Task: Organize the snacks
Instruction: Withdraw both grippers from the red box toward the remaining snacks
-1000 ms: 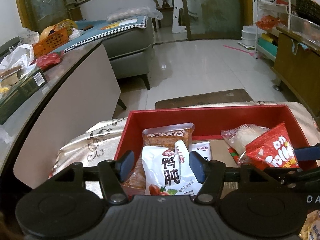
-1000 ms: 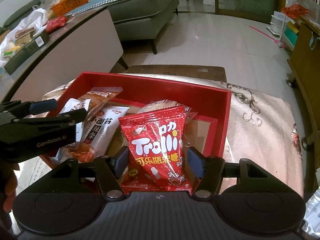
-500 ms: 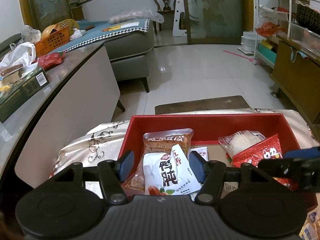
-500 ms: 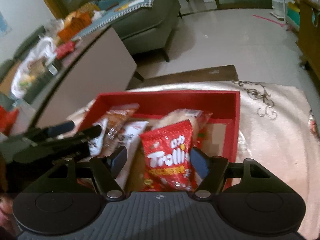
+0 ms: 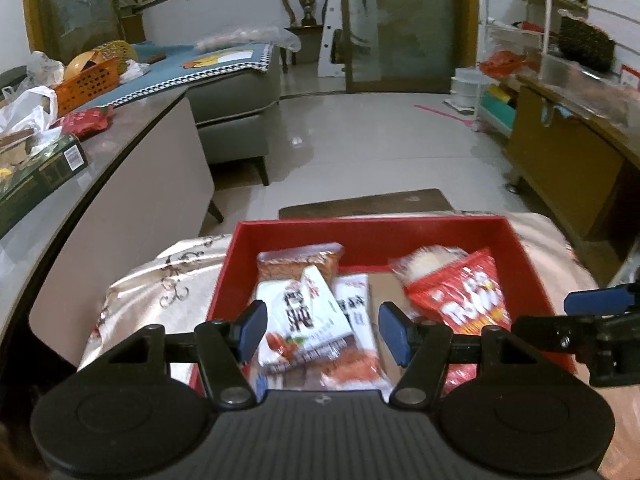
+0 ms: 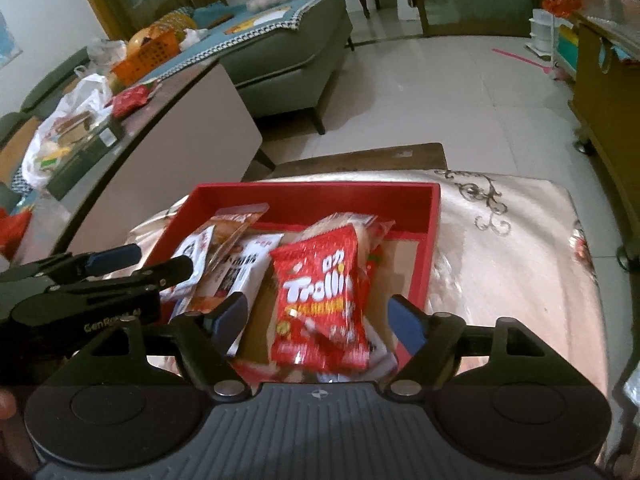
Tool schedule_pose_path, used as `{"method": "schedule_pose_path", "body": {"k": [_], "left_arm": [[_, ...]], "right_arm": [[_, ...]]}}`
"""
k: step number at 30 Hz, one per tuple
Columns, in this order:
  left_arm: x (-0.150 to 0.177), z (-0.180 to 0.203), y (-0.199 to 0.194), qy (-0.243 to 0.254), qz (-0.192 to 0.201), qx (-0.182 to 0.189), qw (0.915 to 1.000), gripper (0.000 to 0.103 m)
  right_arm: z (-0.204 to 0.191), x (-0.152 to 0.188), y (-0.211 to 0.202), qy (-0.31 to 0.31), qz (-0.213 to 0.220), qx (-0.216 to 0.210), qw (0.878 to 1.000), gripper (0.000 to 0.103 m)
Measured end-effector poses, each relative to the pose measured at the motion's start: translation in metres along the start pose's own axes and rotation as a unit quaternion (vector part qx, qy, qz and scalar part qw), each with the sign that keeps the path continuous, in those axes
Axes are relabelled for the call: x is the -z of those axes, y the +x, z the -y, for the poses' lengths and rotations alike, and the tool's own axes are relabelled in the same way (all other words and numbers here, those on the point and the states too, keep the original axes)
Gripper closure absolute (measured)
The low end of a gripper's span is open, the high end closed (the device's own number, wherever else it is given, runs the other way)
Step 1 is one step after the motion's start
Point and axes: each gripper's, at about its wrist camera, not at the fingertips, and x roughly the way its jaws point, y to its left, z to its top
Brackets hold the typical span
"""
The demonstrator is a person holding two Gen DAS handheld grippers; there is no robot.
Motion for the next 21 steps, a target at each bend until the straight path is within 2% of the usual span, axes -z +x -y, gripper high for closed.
{"method": "schedule_pose_path", "body": {"k": [5, 11, 16, 21], "left_arm": [[0.015, 0.014, -0.017, 0.017, -0.004, 0.018, 0.9997, 0.046], [0.036, 0.038, -0.029, 0.045, -0.022, 0.044, 0.9978, 0.046], [0.048, 0.04, -0.034, 0.035, -0.041, 0.055, 0.997, 0.046], [0.056, 0.035, -0.035, 0.032, -0.053, 0.057, 0.9965, 0.046]], "right_arm": [[0.004, 0.026, -0.021, 0.004, -0.009, 0.013, 1.0, 0.018], [0.02, 0.064, -0.029, 0.02, -0.048, 0.051, 0.997, 0.017], [0.026, 0.079, -0.013, 0.024, -0.084, 0.063, 0.994, 0.015], [0.023, 0.077, 0.01, 0.021, -0.108, 0.075, 0.991, 0.007]]}}
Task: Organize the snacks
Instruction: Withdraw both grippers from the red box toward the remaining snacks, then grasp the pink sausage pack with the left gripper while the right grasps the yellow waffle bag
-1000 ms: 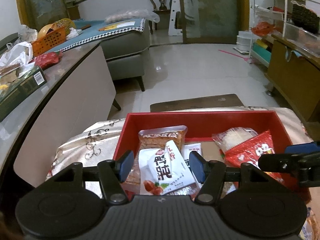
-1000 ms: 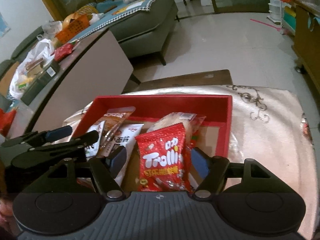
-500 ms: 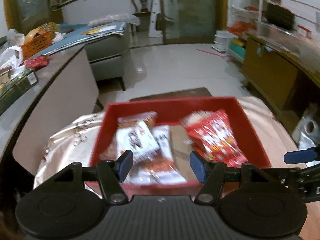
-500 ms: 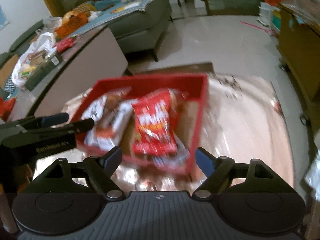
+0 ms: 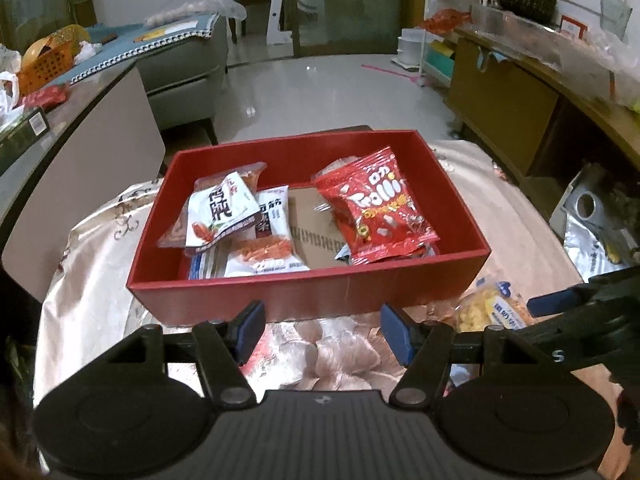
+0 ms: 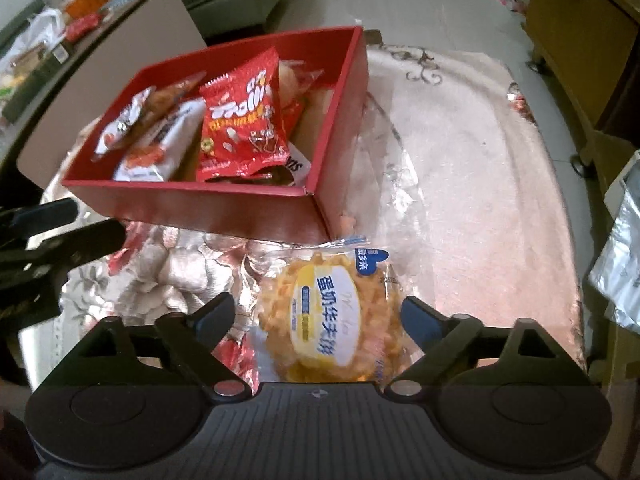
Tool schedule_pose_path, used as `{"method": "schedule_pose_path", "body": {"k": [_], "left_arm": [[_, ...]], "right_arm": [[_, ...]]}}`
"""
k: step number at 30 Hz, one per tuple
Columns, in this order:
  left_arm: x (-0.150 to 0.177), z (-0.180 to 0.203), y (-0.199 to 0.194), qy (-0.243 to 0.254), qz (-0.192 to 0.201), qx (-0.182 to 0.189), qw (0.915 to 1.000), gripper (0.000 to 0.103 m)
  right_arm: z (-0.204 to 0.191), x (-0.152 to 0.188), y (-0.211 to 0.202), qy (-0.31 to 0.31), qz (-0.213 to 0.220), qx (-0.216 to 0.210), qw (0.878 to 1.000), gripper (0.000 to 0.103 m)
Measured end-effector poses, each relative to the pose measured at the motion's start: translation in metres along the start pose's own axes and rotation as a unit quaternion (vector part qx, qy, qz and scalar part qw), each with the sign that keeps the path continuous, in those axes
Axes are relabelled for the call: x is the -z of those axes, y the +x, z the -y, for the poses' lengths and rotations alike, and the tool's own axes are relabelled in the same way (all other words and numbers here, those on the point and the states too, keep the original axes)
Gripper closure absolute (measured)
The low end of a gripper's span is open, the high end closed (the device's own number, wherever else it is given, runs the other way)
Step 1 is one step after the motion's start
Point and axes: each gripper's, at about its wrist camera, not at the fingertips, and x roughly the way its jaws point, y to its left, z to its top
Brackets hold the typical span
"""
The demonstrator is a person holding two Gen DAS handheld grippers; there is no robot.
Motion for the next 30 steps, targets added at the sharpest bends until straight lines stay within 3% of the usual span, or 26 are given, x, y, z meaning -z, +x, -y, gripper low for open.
{"method": "schedule_pose_path", "body": {"k": [3, 5, 8, 12, 16, 19, 22, 24, 27, 30], "left_arm": [[-0.003, -0.006, -0.001, -0.01, 0.002, -0.001, 1.0, 0.046], [-0.005, -0.012, -0.003, -0.019, 0.005, 0.0, 0.9998, 0.045], [-0.004, -0.02, -0.004, -0.037, 0.004, 0.009, 0.9993, 0.043], [0.0, -0.021, 0.001, -0.039, -0.014, 0.025, 0.9989, 0.042], [0.002, -0.013, 0.007, -0.04, -0.031, 0.035, 0.9981, 0.042], [-0.004, -0.013, 0.0, -0.047, -0.018, 0.024, 0.9984, 0.042], [-0.008, -0.024, -0.01, -0.063, 0.001, 0.013, 0.9979, 0.042], [-0.007, -0.031, -0.01, -0.073, 0.001, 0.008, 0.9973, 0.041], [-0.002, -0.035, -0.003, -0.075, -0.018, 0.014, 0.9969, 0.041], [0.001, -0.032, 0.0, -0.078, -0.032, 0.029, 0.996, 0.041]], "right_arm": [[-0.01, 0.003, 0.005, -0.016, -0.002, 0.003, 1.0, 0.007], [-0.02, 0.003, 0.001, -0.023, -0.005, -0.038, 0.999, 0.007], [-0.026, 0.002, -0.013, -0.007, 0.003, -0.131, 0.991, 0.008], [-0.018, 0.004, -0.028, 0.012, 0.018, -0.142, 0.99, 0.007], [-0.006, 0.013, -0.034, 0.008, 0.026, -0.085, 0.996, 0.007], [-0.005, 0.015, -0.021, -0.002, 0.018, -0.041, 0.999, 0.007], [-0.022, 0.017, -0.014, -0.081, 0.028, 0.08, 0.993, 0.007], [-0.031, 0.018, -0.012, -0.119, 0.036, 0.122, 0.985, 0.007], [-0.026, 0.017, -0.015, -0.098, 0.031, 0.1, 0.99, 0.007], [-0.017, 0.012, -0.019, -0.047, 0.026, 0.027, 0.998, 0.007]]}}
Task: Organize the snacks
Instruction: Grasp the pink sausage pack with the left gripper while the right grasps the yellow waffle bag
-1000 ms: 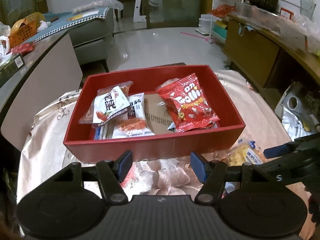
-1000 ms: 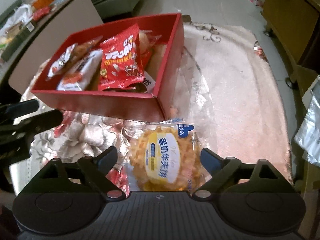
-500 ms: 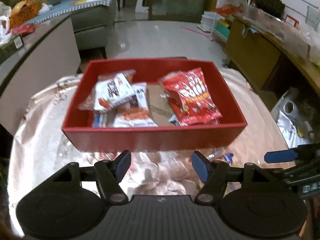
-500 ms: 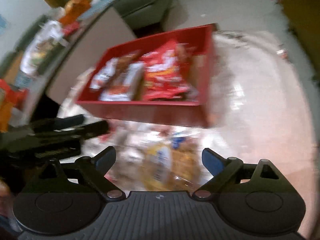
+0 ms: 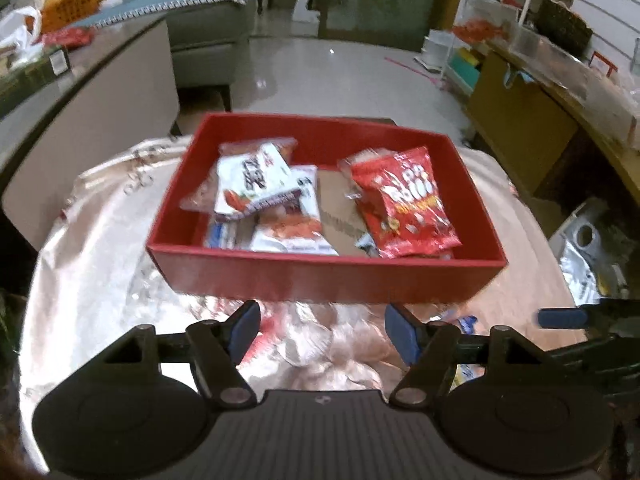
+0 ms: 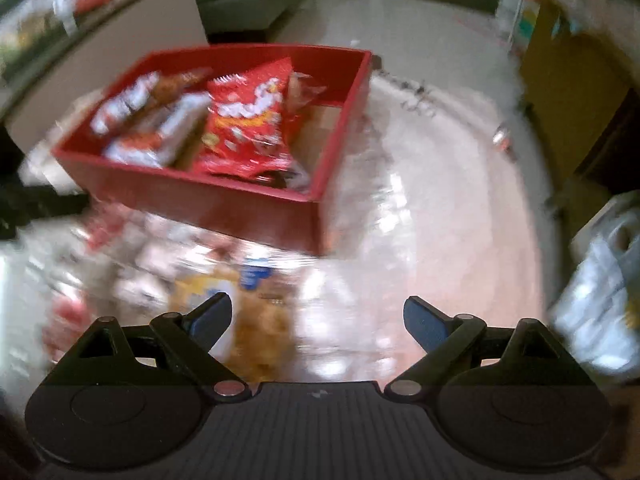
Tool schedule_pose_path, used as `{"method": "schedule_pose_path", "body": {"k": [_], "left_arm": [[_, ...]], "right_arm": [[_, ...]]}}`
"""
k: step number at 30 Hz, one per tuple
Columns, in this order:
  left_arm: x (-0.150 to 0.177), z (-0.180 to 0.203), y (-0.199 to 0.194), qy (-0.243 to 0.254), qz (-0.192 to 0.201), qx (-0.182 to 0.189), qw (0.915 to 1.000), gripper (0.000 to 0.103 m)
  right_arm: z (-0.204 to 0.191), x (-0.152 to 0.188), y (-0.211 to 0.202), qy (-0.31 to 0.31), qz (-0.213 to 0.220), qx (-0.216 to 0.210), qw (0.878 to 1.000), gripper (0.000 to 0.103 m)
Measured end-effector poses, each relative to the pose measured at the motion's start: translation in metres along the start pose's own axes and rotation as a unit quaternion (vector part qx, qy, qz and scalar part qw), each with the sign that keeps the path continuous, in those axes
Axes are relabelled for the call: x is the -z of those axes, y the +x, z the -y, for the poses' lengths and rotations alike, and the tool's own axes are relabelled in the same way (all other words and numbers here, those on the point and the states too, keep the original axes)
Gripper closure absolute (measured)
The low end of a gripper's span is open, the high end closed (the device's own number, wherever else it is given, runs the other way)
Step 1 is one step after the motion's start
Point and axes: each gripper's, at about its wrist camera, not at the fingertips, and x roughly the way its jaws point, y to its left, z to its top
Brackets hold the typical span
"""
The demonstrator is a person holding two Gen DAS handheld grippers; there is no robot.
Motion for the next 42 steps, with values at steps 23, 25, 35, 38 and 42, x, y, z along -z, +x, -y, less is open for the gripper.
{"method": "schedule_pose_path", "body": {"k": [23, 25, 35, 38, 42], "left_arm": [[0.015, 0.01, 0.001, 0.027, -0.025, 0.032, 0.9988, 0.04], [0.022, 0.022, 0.004, 0.051, -0.029, 0.048, 0.9971, 0.039], [0.067, 0.107, 0.041, 0.138, -0.104, 0.085, 0.9812, 0.037], [0.069, 0.122, 0.046, 0.127, -0.108, 0.073, 0.9834, 0.033], [0.073, 0.135, 0.059, 0.1, -0.122, 0.047, 0.9864, 0.032]], "right_arm": [[-0.017, -0.002, 0.022, -0.022, -0.046, -0.053, 0.997, 0.016], [-0.001, -0.003, 0.012, -0.006, -0.032, -0.052, 0.998, 0.016], [0.073, 0.015, -0.02, 0.06, 0.003, -0.027, 0.998, 0.016], [0.084, 0.017, -0.028, 0.067, 0.014, -0.036, 0.997, 0.016], [0.088, 0.017, -0.036, 0.07, 0.025, -0.049, 0.996, 0.016]]}}
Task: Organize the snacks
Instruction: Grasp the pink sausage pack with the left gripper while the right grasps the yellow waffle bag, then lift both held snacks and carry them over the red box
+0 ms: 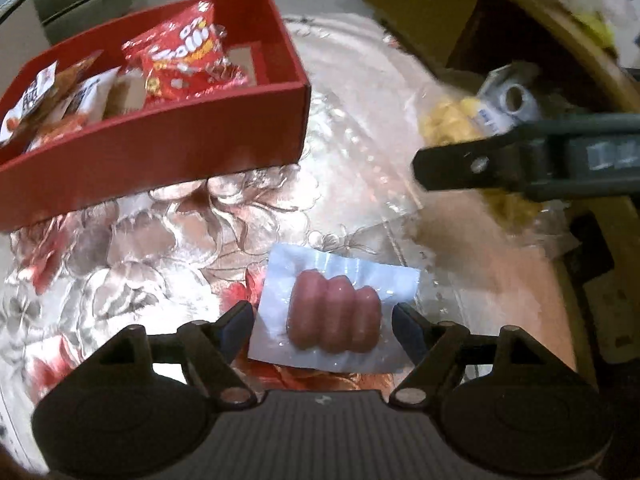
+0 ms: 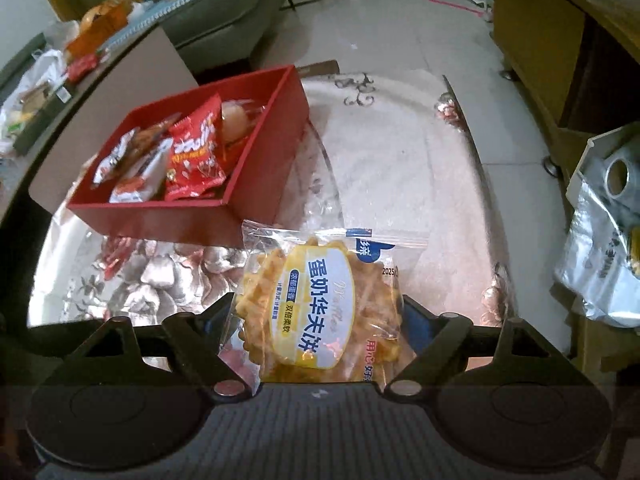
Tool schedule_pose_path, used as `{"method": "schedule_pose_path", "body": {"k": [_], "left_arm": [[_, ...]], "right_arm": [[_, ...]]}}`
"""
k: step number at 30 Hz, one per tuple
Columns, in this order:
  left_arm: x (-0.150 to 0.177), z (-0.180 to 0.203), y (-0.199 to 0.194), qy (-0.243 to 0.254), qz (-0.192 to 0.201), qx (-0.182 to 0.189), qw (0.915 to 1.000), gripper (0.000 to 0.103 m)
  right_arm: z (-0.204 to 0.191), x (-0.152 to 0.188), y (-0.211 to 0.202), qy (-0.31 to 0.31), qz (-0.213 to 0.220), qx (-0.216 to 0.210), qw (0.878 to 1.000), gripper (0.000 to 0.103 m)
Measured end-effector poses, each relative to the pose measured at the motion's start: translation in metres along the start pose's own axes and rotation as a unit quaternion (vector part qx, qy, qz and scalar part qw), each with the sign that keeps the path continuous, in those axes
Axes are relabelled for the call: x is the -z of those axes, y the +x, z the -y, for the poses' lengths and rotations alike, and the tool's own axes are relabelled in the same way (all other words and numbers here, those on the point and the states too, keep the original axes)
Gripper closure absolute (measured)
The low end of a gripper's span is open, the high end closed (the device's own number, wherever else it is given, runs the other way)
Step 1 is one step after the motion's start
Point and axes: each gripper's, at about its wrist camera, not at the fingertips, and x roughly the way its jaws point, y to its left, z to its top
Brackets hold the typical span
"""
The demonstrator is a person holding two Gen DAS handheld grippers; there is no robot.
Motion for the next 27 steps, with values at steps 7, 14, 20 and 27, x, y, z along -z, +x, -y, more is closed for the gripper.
{"method": "schedule_pose_path", "body": {"k": [7, 14, 20, 27], "left_arm": [[-0.002, 0.025, 0.013, 0.016, -0.001, -0.048, 0.9987, 0.024], [-0.004, 0.038, 0.022, 0.009, 0.001, -0.06, 0.9981, 0.009], [0.006, 0.035, 0.014, 0.009, 0.011, -0.065, 0.9978, 0.018], [0.001, 0.01, -0.003, -0.006, 0.011, -0.05, 0.9986, 0.026]], "right_arm": [[0.002, -0.001, -0.008, -0.002, 0.007, -0.018, 1.0, 0.016], [0.002, 0.0, -0.008, -0.008, 0.003, -0.014, 1.0, 0.015], [0.005, 0.001, -0.01, -0.001, 0.008, -0.016, 1.0, 0.016], [0.002, -0.001, -0.012, 0.0, 0.014, -0.013, 1.0, 0.016]]}}
